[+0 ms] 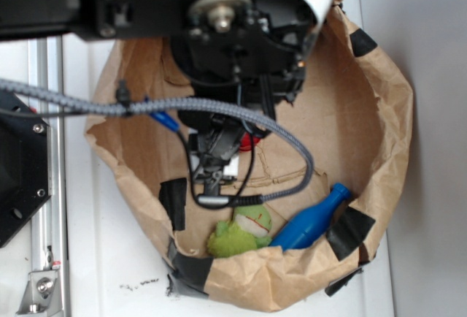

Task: Grab the red paper.

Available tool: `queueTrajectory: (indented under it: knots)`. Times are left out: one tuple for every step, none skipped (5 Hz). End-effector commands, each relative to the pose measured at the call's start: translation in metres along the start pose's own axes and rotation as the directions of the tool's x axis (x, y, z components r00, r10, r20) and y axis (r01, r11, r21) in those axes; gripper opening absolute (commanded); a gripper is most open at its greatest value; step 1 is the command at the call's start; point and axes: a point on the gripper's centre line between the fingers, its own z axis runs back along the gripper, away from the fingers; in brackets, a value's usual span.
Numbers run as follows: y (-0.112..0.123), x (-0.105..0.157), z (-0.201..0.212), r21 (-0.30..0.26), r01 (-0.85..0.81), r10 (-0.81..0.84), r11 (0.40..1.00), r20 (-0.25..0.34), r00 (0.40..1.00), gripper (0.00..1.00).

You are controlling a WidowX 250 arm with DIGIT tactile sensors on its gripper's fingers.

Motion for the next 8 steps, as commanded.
queueTrajectory:
  knots:
    - [-0.007,0.007,0.011,0.01,0.032,-0.033,0.999,0.043,0.999,1.0]
    - [-0.007,0.007,0.011,0.01,0.032,-0.033,0.999,0.043,0.999,1.0]
    - [-0.007,0.007,0.011,0.01,0.032,-0.033,0.999,0.043,0.999,1.0]
    - [-0.003,0.022,-0.032,0.01,0.042,-0.042,0.999,-0.025,0.999,1.0]
    - [-0.018,0.033,-0.063,0.057,0.082,-0.079,0.995,-0.045,0.996,1.0]
    - [-0.025,0.032,-0.071,0.159,0.066,-0.06,0.985,-0.044,0.997,1.0]
    - [-0.026,0.02,-0.062,0.168,0.064,-0.066,0.984,0.006,0.998,1.0]
    - [-0.006,0.013,-0.059,0.151,-0.002,-0.003,0.989,0.031,1.0,1.0]
